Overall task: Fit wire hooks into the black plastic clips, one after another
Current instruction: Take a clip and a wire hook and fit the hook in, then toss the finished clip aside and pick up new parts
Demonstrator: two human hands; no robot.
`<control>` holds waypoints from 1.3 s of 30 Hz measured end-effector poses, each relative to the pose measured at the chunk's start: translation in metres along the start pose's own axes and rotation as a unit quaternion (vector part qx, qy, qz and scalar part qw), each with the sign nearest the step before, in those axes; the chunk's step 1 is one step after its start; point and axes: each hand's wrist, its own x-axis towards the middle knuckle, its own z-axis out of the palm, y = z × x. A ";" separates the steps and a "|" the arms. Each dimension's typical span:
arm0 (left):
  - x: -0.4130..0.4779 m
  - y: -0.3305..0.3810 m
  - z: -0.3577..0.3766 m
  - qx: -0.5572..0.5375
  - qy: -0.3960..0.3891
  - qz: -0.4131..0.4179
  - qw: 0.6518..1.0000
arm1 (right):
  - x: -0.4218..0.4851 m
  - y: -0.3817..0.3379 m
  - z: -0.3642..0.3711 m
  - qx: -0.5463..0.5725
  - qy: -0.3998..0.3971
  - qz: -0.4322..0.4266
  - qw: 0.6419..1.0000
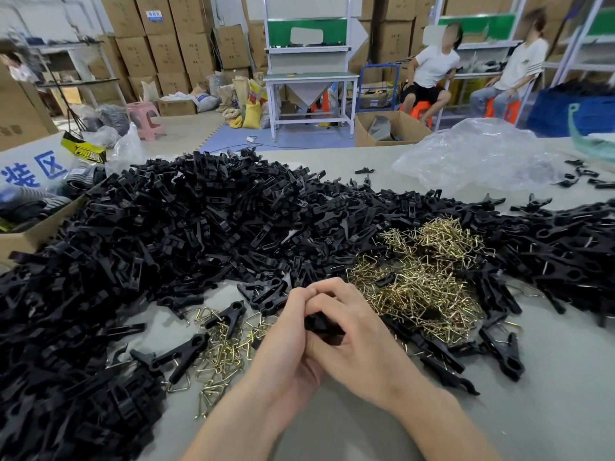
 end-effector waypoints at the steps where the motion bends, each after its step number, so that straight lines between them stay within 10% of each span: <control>1: 0.000 -0.001 0.000 -0.002 0.003 -0.003 1.000 | 0.000 0.000 0.000 0.003 -0.002 0.004 1.000; 21: 0.009 0.007 -0.015 0.044 -0.019 0.063 0.997 | -0.004 0.006 -0.006 -0.088 0.124 -0.075 0.985; 25: 0.003 0.004 -0.019 0.135 0.009 0.104 0.985 | -0.008 0.005 -0.014 -0.004 0.166 0.034 0.985; 31: -0.009 -0.008 -0.026 0.428 0.064 0.351 0.830 | -0.004 0.004 -0.077 0.160 0.357 0.114 0.913; 35: -0.010 -0.008 -0.027 0.467 0.100 0.373 0.795 | 0.011 0.016 -0.170 0.447 0.523 0.184 0.702; 39: -0.004 0.003 -0.038 0.538 0.208 0.394 0.716 | 0.004 0.016 -0.158 0.486 0.413 0.229 0.735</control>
